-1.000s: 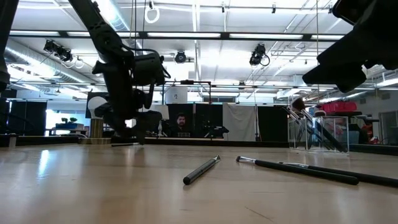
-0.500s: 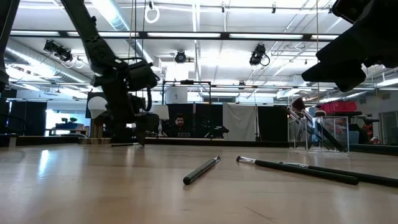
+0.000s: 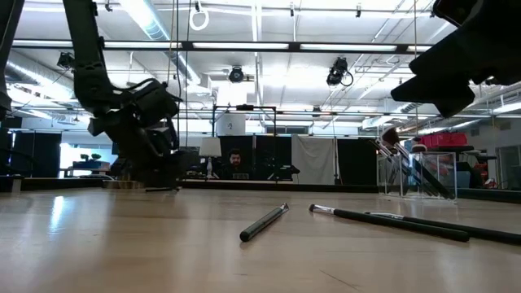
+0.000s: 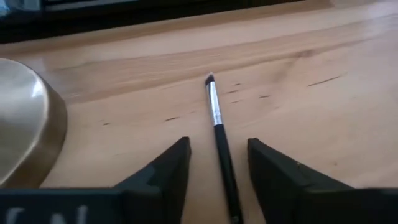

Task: Sort items
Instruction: Put the silver eyeshadow brush into the transparent organizer

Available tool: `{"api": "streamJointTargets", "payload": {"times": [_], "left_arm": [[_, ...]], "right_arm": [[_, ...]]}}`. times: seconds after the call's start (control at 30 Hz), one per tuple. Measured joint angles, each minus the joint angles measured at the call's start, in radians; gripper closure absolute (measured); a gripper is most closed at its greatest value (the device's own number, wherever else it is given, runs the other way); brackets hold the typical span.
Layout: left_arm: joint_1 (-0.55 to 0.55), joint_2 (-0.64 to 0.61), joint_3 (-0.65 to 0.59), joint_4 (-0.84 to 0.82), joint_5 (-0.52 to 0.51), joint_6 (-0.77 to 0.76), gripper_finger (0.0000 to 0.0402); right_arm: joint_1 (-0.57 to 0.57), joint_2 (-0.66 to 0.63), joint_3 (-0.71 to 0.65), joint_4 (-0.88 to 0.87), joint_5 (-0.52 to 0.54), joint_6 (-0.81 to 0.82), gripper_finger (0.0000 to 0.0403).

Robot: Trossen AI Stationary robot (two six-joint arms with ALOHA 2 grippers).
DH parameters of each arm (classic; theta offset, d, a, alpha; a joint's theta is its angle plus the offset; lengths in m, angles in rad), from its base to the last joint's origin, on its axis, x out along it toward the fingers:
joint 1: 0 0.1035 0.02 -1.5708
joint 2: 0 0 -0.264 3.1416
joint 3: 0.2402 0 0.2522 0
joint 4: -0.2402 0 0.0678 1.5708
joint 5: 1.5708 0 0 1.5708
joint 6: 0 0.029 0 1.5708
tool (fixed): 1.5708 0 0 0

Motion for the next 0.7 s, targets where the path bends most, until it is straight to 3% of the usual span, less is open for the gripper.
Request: {"api": "streamJointTargets", "payload": {"times": [0.3,0.47,0.7], "left_arm": [[-0.038,0.055,-0.024,0.067,-0.057,0.044,0.034],[-0.046,0.056,-0.026,0.075,-0.035,0.073,0.0383],[-0.111,0.052,-0.026,0.095,0.018,0.078,0.0386]], "right_arm": [[-0.008,0.0,0.0,0.016,0.0,-0.025,0.0195],[-0.008,0.0,0.0,0.015,0.0,-0.025,0.0195],[-0.007,0.0,0.0,0.015,-0.001,-0.025,0.0195]]}}
